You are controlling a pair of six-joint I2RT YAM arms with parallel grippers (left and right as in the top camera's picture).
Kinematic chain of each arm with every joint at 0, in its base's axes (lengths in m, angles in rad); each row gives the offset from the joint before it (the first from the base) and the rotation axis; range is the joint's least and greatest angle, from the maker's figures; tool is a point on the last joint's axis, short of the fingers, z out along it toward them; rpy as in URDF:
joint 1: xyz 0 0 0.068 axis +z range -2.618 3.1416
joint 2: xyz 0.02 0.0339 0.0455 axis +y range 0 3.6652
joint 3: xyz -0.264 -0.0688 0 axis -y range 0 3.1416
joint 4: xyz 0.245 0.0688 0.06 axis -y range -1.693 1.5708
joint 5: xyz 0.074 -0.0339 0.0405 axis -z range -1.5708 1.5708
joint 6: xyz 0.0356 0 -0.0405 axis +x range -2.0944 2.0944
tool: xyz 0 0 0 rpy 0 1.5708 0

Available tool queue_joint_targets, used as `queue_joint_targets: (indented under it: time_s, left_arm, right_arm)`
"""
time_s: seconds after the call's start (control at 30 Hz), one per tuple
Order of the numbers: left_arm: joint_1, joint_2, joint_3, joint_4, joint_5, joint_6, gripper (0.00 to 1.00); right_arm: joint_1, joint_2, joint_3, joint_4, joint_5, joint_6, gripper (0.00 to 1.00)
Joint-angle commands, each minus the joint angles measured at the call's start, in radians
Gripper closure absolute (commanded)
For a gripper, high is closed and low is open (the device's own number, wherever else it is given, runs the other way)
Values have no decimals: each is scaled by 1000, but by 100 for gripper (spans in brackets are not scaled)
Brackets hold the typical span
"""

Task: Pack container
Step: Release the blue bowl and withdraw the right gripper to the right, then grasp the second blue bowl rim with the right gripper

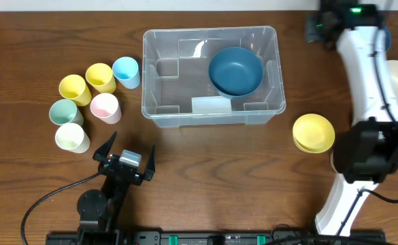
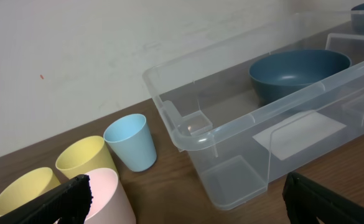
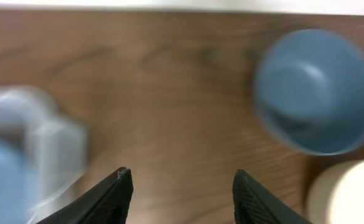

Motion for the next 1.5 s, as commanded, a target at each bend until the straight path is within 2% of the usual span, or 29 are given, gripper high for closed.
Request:
queue_joint_targets:
  time_s: [0.0, 0.23, 0.63, 0.9, 0.97, 1.03, 1.13, 1.47]
  left_arm:
    - [5, -6, -21, -31, 10, -8, 2]
    - [5, -6, -21, -31, 10, -8, 2]
    - [5, -6, -21, -31, 10, -8, 2]
    - [5, -6, -21, -31, 10, -8, 2]
    - [5, -6, -21, -31, 10, -8, 2]
    - [5, -6, -21, -31, 10, -8, 2]
    - [5, -6, -21, -31, 10, -8, 2]
    - [5, -6, -21, -31, 10, -8, 2]
  right_arm:
    - [-68, 2, 15, 40, -45, -7, 46]
    - [-165, 96, 15, 140, -58, -193, 46]
    - [-206, 325, 15, 194, -50, -272, 51]
    - [-220, 341, 16, 252, -48, -289, 54]
    - [-222, 341, 16, 248, -44, -290, 62]
    - [-225, 341, 15, 245, -44, -290, 83]
    - [-225, 341, 15, 240, -45, -289, 98]
    - [-194, 317, 23, 196, -45, -277, 99]
